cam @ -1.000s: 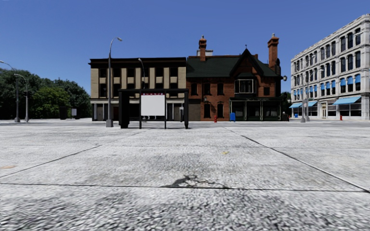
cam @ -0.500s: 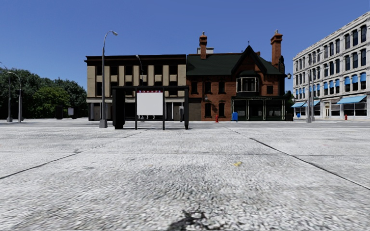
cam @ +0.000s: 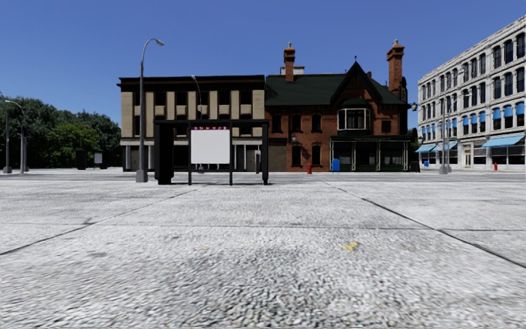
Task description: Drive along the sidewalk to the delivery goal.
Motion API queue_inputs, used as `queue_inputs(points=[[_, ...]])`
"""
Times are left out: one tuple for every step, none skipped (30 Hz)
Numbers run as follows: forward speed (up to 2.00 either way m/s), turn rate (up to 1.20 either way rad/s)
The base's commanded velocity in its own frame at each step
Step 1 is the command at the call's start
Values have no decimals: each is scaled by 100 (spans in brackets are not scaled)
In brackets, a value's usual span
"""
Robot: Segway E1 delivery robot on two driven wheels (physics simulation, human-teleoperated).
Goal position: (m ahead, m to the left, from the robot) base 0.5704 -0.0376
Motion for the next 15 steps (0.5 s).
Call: queue_inputs(points=[[61,0],[64,0],[69,0],[74,0],[75,0],[75,0],[74,0],[56,0],[0,0],[0,0],[0,0],[0,0],[0,0],[0,0],[0,0]])
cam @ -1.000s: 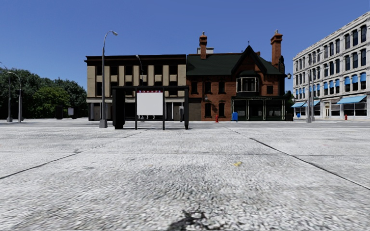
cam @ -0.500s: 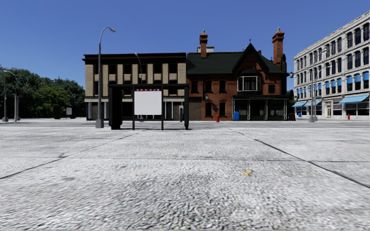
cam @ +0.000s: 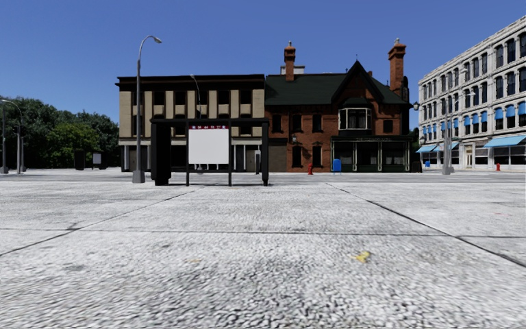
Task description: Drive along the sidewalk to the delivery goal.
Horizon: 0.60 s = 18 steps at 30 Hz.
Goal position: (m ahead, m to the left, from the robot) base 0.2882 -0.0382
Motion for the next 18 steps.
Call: queue_inputs(points=[[0,0],[0,0],[0,0],[0,0],[0,0],[0,0],[0,0],[0,0],[0,0],[0,0],[0,0],[0,0],[0,0],[0,0],[0,0],[0,0],[0,0],[0,0]])
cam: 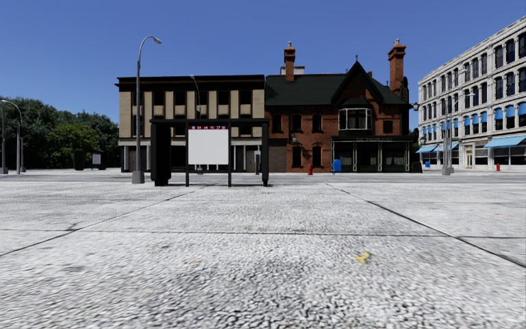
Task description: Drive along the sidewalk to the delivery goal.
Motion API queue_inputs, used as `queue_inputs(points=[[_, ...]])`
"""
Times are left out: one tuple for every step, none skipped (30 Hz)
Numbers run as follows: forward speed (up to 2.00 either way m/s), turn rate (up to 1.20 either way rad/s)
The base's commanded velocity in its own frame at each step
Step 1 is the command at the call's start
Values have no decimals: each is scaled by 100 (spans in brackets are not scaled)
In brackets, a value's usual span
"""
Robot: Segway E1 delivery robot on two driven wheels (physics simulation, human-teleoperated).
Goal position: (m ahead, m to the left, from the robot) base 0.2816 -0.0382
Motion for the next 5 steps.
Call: queue_inputs(points=[[0,0],[0,0],[0,0],[0,0],[0,0]])
